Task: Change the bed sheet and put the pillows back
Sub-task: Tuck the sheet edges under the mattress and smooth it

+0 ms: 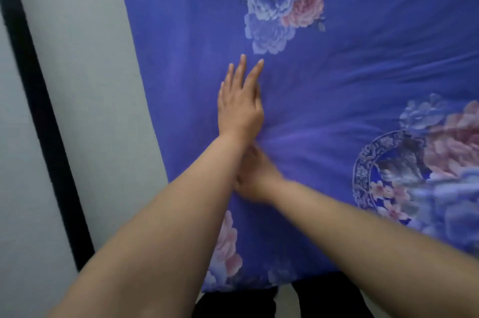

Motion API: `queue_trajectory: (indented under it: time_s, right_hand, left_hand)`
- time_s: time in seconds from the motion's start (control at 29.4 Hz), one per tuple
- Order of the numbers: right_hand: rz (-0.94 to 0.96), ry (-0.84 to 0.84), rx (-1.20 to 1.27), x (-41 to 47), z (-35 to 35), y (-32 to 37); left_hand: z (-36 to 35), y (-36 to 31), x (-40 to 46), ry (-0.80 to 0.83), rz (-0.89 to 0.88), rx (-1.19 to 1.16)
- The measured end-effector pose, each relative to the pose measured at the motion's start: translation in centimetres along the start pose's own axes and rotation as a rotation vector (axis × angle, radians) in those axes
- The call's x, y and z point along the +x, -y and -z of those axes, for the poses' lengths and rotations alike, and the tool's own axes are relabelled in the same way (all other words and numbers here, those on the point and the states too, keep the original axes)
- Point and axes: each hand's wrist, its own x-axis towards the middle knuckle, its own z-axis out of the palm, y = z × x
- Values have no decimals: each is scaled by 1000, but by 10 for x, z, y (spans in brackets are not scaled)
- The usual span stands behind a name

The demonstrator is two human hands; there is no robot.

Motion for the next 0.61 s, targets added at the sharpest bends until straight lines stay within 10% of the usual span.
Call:
queue_trajectory:
  time_s: [0.1,0.31,0.48,0.61]
  right_hand:
    - [314,193,92,-25,-11,40]
    - [-528,-876,77,5,106,-101]
    - [-1217,-816,305,71,153,-135]
    - [-808,-588,103,215,99,-4]
  left_hand:
    - [0,9,42,162,-203,165]
    - [22,77,135,293,-572,531]
    - [64,151,203,186,-196,452]
    - [117,234,208,358,17,225]
